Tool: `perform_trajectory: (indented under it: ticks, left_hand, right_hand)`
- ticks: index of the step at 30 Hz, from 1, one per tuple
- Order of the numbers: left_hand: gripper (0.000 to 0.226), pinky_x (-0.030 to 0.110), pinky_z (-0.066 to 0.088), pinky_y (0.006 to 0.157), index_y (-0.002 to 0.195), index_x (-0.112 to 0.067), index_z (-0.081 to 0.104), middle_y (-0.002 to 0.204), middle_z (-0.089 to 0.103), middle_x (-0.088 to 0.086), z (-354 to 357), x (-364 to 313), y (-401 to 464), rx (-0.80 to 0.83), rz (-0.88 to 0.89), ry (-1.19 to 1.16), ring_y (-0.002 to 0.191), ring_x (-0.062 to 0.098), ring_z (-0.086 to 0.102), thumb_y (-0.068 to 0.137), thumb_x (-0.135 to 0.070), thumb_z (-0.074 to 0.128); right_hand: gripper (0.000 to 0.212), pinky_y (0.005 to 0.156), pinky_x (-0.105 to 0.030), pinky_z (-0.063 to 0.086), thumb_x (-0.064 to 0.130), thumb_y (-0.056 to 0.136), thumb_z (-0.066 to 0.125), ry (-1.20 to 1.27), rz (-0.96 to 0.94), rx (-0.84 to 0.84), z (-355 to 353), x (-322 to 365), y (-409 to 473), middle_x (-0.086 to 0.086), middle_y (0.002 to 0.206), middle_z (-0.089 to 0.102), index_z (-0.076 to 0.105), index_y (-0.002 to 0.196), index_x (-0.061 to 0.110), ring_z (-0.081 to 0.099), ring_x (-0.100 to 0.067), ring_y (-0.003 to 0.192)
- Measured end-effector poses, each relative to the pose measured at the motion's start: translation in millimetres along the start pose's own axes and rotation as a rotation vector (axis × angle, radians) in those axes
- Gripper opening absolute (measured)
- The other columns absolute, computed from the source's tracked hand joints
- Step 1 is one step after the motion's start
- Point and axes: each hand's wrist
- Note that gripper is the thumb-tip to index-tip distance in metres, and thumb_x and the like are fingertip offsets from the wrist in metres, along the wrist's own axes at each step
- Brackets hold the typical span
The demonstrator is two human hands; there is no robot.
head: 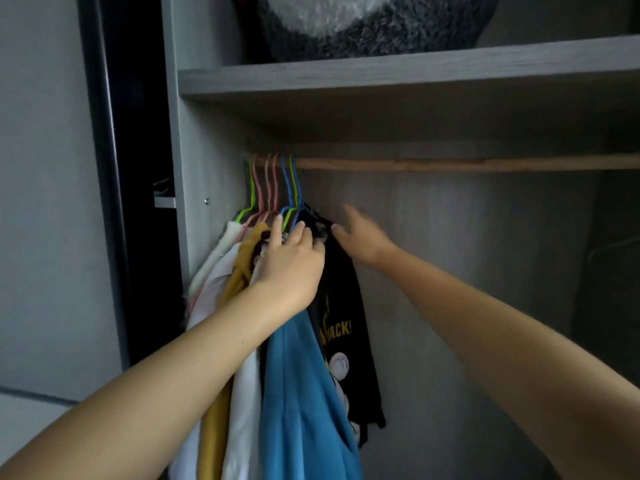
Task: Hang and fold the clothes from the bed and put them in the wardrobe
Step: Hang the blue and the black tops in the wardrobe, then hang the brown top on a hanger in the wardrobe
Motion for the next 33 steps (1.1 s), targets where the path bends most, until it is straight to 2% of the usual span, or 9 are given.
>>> perform_trajectory:
  ticks: [3, 5, 9, 12, 17, 21, 26, 30, 33]
  left_hand:
    - [0.045, 0.052, -0.001, 0.116, 0.139, -0.015, 0.04, 0.145, 0.038, 0.008, -14.0, -26.2, 1.1, -0.147, 0.061, -0.187, 0.141, 0.026, 0.023, 0.094, -0.017, 0.045]
    - [0.038, 0.047, 0.014, 0.114, 0.133, -0.016, 0.046, 0.131, 0.049, 0.006, -19.2, -51.0, -3.0, -0.271, 0.125, -0.312, 0.128, 0.026, 0.04, 0.095, -0.02, 0.045]
    - [0.031, 0.041, 0.045, 0.079, 0.116, -0.007, 0.062, 0.101, 0.062, 0.011, -15.5, -121.0, -31.2, -0.466, 0.351, -0.686, 0.094, 0.033, 0.06, 0.085, -0.01, 0.059]
    - [0.034, 0.042, 0.048, 0.074, 0.117, -0.005, 0.063, 0.102, 0.062, 0.011, -9.1, -189.1, -64.4, -0.506, 0.447, -0.976, 0.091, 0.033, 0.061, 0.083, -0.009, 0.06]
    - [0.045, 0.038, 0.041, 0.087, 0.125, -0.007, 0.058, 0.112, 0.06, 0.008, -19.9, -300.8, -139.6, -0.363, 0.716, -1.212, 0.102, 0.026, 0.056, 0.086, -0.022, 0.042]
    - [0.046, 0.037, 0.039, 0.089, 0.125, -0.009, 0.059, 0.109, 0.061, 0.007, -44.4, -378.2, -209.7, -0.263, 0.977, -1.238, 0.099, 0.027, 0.059, 0.085, -0.024, 0.041]
    - [0.045, 0.043, 0.045, 0.091, 0.122, -0.009, 0.061, 0.109, 0.064, 0.01, -99.9, -478.7, -292.9, -0.137, 1.25, -1.206, 0.099, 0.031, 0.063, 0.078, -0.017, 0.066]
    - [0.063, 0.04, 0.018, 0.115, 0.148, -0.024, 0.028, 0.147, 0.037, -0.001, -160.2, -566.7, -373.9, 0.061, 1.401, -1.036, 0.135, 0.018, 0.033, 0.09, -0.036, 0.051]
    - [0.066, 0.043, 0.012, 0.117, 0.15, -0.026, 0.019, 0.154, 0.026, -0.003, -209.3, -618.6, -446.2, 0.125, 1.508, -1.011, 0.141, 0.014, 0.022, 0.092, -0.041, 0.046]
  right_hand:
    - [0.051, 0.112, -0.052, 0.024, 0.027, 0.098, 0.042, -0.132, 0.04, -0.182, -25.3, -18.2, -41.0, -0.014, 0.145, 0.041, 0.032, 0.146, 0.015, 0.036, -0.031, 0.134]
    - [0.047, 0.109, -0.046, 0.028, 0.024, 0.096, 0.042, -0.22, 0.047, -0.275, -40.3, -30.3, -78.0, -0.011, 0.14, 0.047, 0.038, 0.142, 0.017, 0.04, -0.03, 0.13]
    - [0.043, 0.103, -0.041, 0.031, 0.022, 0.097, 0.042, -0.38, 0.112, -0.342, -61.5, -65.6, -174.3, -0.005, 0.135, 0.051, 0.042, 0.14, 0.018, 0.045, -0.025, 0.125]
    - [0.045, 0.092, -0.04, 0.039, 0.017, 0.094, 0.043, -0.456, 0.245, -0.323, -73.5, -95.9, -261.8, -0.005, 0.126, 0.055, 0.043, 0.139, 0.016, 0.05, -0.026, 0.116]
    - [0.049, 0.083, -0.039, 0.05, 0.015, 0.093, 0.046, -0.475, 0.553, -0.329, -99.9, -126.6, -433.7, 0.001, 0.117, 0.057, 0.041, 0.141, 0.02, 0.056, -0.022, 0.105]
    - [0.052, 0.082, -0.041, 0.048, 0.009, 0.091, 0.053, -0.592, 0.853, -0.307, -126.6, -130.7, -581.5, -0.013, 0.124, 0.058, 0.042, 0.143, 0.011, 0.058, -0.033, 0.108]
    - [0.067, 0.104, -0.038, 0.037, 0.023, 0.094, 0.049, -0.703, 1.308, -0.176, -172.3, -118.5, -770.2, -0.008, 0.148, 0.034, 0.018, 0.153, 0.019, 0.039, -0.029, 0.13]
    - [0.062, 0.11, -0.042, 0.031, 0.039, 0.1, 0.039, -0.664, 1.715, -0.102, -213.6, -83.8, -918.6, -0.007, 0.16, 0.01, 0.011, 0.153, 0.026, 0.021, -0.027, 0.144]
    - [0.059, 0.111, -0.042, 0.029, 0.039, 0.1, 0.039, -0.743, 1.836, -0.201, -240.6, -50.8, -1009.3, -0.007, 0.159, 0.015, 0.018, 0.152, 0.025, 0.022, -0.025, 0.144]
Point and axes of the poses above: each hand's wrist, its own y-axis towards the middle knuckle, its own z-axis out of the palm, x = y × z
